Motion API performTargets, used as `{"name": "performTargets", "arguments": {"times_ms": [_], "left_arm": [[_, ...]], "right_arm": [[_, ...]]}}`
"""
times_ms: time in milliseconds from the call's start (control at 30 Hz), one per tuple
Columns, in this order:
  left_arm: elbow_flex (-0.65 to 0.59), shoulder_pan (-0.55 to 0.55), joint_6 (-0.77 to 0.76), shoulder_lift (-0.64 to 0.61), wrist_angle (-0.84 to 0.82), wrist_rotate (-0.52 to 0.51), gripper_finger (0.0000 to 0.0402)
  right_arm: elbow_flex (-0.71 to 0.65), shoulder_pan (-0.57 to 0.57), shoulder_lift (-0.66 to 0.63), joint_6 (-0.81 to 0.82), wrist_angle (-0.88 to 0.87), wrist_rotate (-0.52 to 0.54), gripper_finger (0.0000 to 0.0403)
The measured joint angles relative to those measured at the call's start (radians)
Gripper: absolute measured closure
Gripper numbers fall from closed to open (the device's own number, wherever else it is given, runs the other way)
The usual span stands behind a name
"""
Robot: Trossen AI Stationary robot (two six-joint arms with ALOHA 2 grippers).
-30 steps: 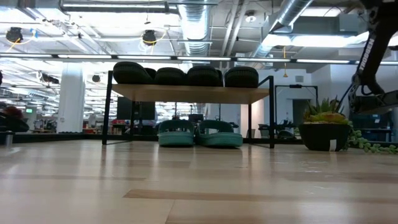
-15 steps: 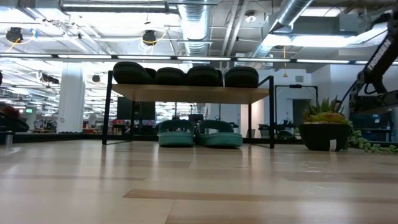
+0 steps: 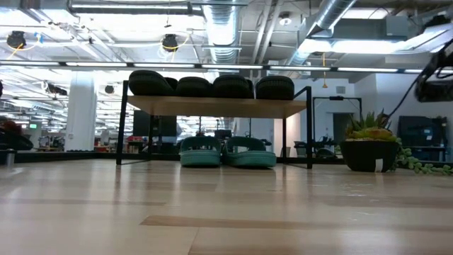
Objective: Pick and place slides into the shelf
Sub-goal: Return to Home Position
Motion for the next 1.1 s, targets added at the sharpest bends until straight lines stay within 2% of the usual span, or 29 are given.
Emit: {"name": "performTargets", "arguments": {"times_ms": [100, 233, 367, 500, 700, 800, 867, 967, 1100], "left_arm": [[0.0, 0.0, 0.005, 0.0, 0.018, 0.0, 0.031], [0.0, 0.0, 0.011, 0.001, 0.028, 0.0, 0.031], [0.0, 0.0, 0.01, 0.001, 0.028, 0.015, 0.031], [0.0, 0.0, 0.01, 0.001, 0.02, 0.033, 0.031], [0.0, -0.008, 0.01, 0.001, 0.01, 0.033, 0.031], [0.0, -0.015, 0.014, 0.001, 0.006, 0.034, 0.031], [0.0, -0.015, 0.014, -0.003, -0.012, 0.032, 0.031], [0.0, -0.015, 0.001, -0.006, -0.05, -0.003, 0.031], [-0.036, -0.014, 0.007, -0.015, -0.009, -0.02, 0.031]], "right_arm": [[0.0, -0.118, 0.036, 0.065, -0.006, -0.106, 0.0305], [0.0, -0.31, 0.083, 0.144, 0.008, -0.316, 0.0305], [0.0, -0.502, 0.102, 0.145, 0.038, -0.529, 0.0305], [0.0, -0.674, 0.068, 0.1, 0.024, -0.668, 0.0305], [0.0, -0.893, -0.02, 0.078, -0.091, -0.769, 0.0305], [0.0, -0.975, -0.055, 0.066, -0.158, -0.78, 0.0305], [0.0, -1.022, -0.077, 0.025, -0.2, -0.77, 0.0305], [0.0, -1.091, -0.101, -0.057, -0.261, -0.693, 0.0305], [0.0, -1.163, -0.123, -0.121, -0.297, -0.646, 0.0305]]}}
